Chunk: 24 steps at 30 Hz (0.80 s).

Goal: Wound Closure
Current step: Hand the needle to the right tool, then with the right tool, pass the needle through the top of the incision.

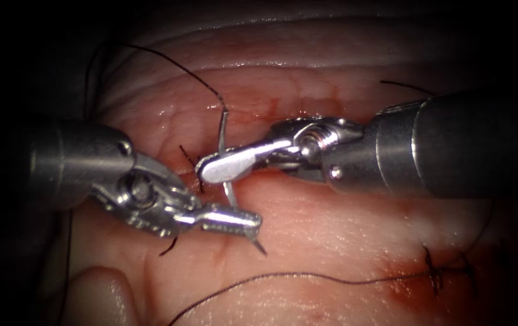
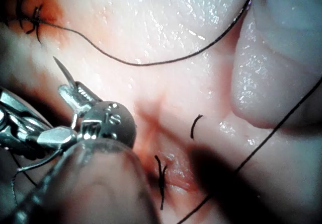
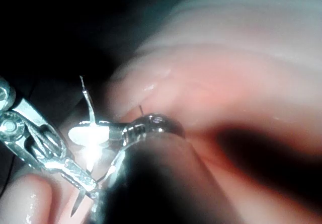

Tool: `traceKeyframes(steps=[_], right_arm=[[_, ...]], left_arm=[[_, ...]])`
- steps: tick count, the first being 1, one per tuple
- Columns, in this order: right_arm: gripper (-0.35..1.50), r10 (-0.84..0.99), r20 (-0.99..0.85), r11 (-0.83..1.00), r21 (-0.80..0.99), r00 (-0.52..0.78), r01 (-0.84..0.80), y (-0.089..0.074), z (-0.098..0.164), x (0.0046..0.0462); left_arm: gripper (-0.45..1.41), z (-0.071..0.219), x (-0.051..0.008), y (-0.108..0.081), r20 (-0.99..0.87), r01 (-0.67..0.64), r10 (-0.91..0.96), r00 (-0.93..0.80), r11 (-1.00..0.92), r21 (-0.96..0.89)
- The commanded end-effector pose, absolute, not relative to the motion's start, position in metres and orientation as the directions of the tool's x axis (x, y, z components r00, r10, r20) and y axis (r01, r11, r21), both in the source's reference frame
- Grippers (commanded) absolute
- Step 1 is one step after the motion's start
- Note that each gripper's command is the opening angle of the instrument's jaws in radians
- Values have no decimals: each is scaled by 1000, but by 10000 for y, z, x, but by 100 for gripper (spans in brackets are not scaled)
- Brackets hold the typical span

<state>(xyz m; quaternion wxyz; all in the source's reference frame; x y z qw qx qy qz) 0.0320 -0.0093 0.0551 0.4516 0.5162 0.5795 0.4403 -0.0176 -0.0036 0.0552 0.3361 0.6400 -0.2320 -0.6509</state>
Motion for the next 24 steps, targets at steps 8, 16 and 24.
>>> traceKeyframes(steps=[8,16,24], right_arm=[[-35,993,-73,87,985,-96,147,-86,566,318],[-35,968,-143,139,990,-206,-35,-75,567,306],[-35,910,-336,273,926,-242,-261,-61,578,304]], left_arm=[[101,550,-178,-27,-844,109,-537,-1,-839,533],[110,552,-161,-30,-903,54,-413,-122,-911,409],[22,573,-146,-34,-953,-10,-218,-211,-974,226]])
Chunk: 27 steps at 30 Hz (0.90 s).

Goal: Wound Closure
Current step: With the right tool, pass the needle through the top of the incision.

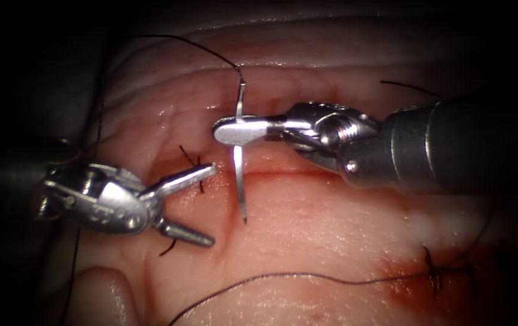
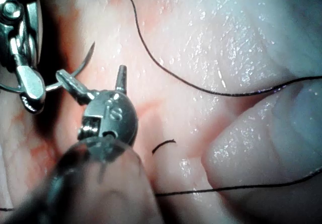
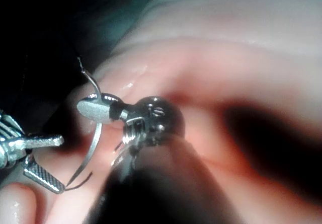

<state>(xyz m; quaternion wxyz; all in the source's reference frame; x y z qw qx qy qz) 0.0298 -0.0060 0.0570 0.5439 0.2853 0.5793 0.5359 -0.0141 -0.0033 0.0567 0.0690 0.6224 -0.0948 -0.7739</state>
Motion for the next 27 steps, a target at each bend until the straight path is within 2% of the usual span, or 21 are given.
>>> traceKeyframes(steps=[1,5,9,11,15,23,27], right_arm=[[-35,898,-367,292,910,-243,-293,-59,581,303],[-35,840,-502,403,830,-205,-385,-51,591,299],[-35,751,-640,556,745,-161,-368,-42,602,293],[-35,707,-693,607,696,-139,-384,-39,607,292],[-35,616,-785,703,584,-64,-406,-36,615,290],[-35,485,-874,808,458,-24,-371,-35,629,295],[-35,421,-907,845,394,-3,-360,-33,633,300]], left_arm=[[22,575,-146,-33,-960,-14,-191,-203,-980,197],[6,585,-146,-26,-964,-59,-103,-243,-991,121],[-23,598,-143,-24,-949,-170,80,-306,-985,-29],[-31,605,-142,-25,-935,-216,139,-326,-974,-69],[-35,622,-141,-30,-912,-279,212,-350,-953,-114],[-40,650,-144,-37,-865,-328,275,-420,-935,-138],[-31,665,-148,-40,-842,-338,279,-461,-933,-124]])
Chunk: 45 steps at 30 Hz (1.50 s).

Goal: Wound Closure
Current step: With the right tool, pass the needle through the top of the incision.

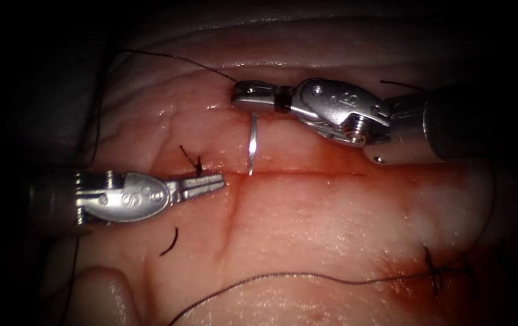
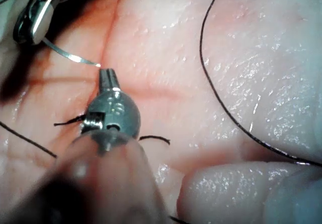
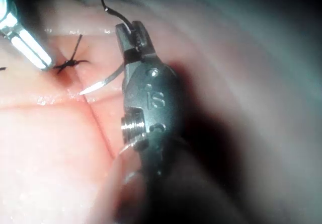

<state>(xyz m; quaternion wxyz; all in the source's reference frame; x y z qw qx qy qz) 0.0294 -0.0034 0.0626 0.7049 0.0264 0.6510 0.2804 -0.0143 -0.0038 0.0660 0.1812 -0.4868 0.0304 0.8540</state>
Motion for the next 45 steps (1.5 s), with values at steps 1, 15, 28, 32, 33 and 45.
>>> traceKeyframes(steps=[1,15,28,32,33,45], right_arm=[[-35,412,-911,850,383,3,-360,-32,634,301],[-35,279,-959,900,242,53,-363,-38,631,307],[-35,187,-979,915,144,80,-377,-48,636,327],[-35,162,-983,919,118,89,-377,-50,638,328],[-35,151,-984,921,106,93,-376,-50,638,328],[-35,80,-990,929,31,117,-370,-53,641,327]], left_arm=[[-31,669,-149,-41,-835,-337,280,-473,-934,-122],[-20,710,-165,-62,-750,-320,294,-593,-940,-116],[-11,732,-162,-74,-703,-294,310,-640,-944,-148],[-9,727,-163,-79,-704,-293,311,-638,-944,-152],[-9,726,-163,-80,-704,-294,312,-638,-944,-153],[-8,719,-163,-84,-706,-283,314,-635,-945,-166]])
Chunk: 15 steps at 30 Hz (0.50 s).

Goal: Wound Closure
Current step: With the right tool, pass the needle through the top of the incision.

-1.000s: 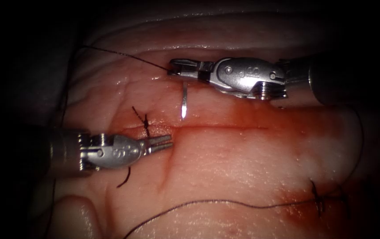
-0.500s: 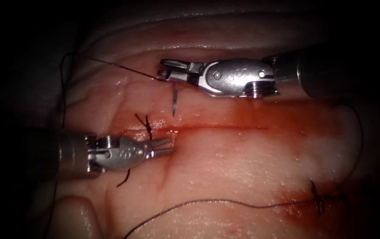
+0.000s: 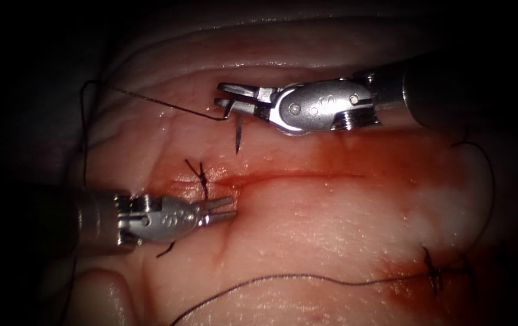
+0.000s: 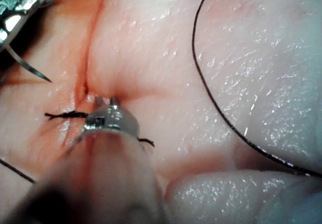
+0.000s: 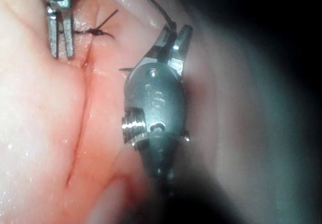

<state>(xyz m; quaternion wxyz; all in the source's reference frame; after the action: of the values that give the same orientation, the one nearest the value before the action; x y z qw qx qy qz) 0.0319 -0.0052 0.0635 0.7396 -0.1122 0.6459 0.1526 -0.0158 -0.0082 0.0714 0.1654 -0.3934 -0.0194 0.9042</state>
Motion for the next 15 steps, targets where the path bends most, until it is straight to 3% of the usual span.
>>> traceKeyframes(steps=[1,15], right_arm=[[-35,78,-990,929,30,118,-370,-54,642,328],[-35,67,-991,930,20,115,-366,-65,644,329]], left_arm=[[-8,719,-162,-84,-706,-282,314,-635,-945,-166],[-6,715,-159,-81,-707,-279,316,-633,-945,-173]])
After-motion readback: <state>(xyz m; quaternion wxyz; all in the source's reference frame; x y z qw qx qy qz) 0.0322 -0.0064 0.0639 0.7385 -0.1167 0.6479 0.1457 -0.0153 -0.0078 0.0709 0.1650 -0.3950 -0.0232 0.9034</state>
